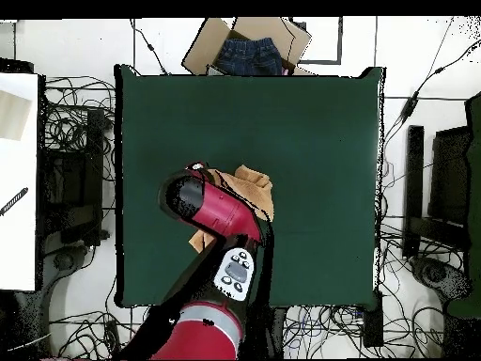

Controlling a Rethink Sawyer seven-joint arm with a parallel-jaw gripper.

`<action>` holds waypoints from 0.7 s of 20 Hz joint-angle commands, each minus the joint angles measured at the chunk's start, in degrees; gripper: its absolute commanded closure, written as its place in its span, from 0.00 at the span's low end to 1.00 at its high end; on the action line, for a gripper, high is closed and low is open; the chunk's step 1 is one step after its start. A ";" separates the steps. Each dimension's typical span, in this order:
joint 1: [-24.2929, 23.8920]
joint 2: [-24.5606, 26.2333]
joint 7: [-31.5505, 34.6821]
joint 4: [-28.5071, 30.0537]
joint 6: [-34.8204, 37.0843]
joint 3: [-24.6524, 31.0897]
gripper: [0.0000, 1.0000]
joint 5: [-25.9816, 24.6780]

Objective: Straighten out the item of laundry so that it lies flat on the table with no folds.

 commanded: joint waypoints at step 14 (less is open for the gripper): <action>-4.21 4.28 13.00 -3.11 4.11 0.81 0.00 2.17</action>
